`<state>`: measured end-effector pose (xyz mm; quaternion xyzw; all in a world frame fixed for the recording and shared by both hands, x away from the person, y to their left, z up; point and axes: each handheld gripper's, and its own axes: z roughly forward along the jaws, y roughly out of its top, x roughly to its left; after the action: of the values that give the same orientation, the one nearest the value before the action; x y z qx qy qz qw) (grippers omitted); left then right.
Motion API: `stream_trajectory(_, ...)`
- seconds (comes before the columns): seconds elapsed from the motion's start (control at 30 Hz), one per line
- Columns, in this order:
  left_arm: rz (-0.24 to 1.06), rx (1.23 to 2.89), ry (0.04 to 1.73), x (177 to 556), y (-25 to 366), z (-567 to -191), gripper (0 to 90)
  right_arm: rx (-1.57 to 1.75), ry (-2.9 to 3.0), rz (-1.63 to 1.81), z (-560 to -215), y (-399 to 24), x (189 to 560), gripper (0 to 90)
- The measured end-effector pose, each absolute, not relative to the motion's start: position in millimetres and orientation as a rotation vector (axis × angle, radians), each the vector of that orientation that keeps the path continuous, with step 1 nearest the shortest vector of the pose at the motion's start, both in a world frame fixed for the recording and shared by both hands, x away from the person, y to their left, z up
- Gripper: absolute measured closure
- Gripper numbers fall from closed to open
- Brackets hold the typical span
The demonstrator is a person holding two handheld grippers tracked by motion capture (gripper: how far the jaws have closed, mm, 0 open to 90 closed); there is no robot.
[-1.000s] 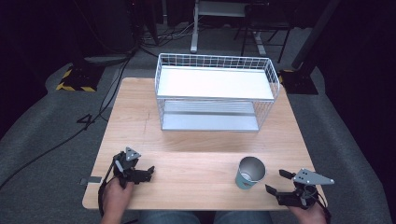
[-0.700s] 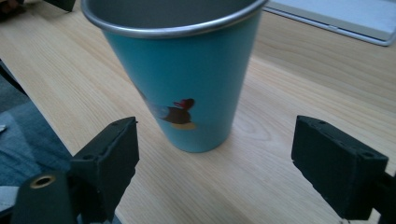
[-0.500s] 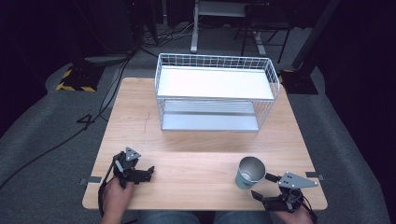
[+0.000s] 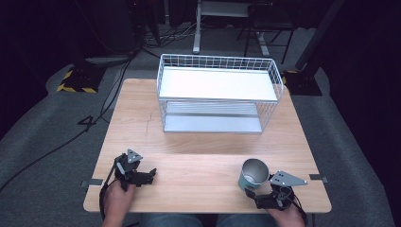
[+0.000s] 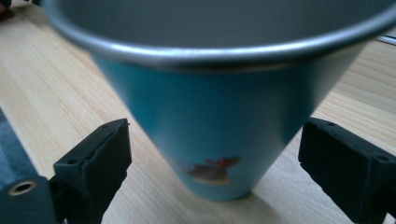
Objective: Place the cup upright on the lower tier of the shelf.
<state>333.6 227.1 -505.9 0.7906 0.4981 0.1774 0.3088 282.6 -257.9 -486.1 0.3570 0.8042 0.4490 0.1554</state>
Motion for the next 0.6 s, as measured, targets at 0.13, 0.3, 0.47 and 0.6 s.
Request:
stream_trajectory(0.13, 0.473, 2.091, 1.314, 334, 227, -506, 0.1, 1.046, 2.301, 1.278, -490, -252, 287, 10.3)
stream_trajectory(0.3, 0.471, 2.09, 1.318, 334, 227, -506, 0.1, 1.064, 2.318, 1.257, -495, -246, 290, 12.9)
stream_trajectory(0.47, 0.473, 2.083, 1.329, 333, 226, -506, 0.1, 1.063, 2.303, 1.255, -499, -243, 292, 15.9)
stream_trajectory(0.6, 0.475, 2.081, 1.329, 332, 226, -506, 0.1, 1.066, 2.286, 1.268, -499, -242, 292, 17.6)
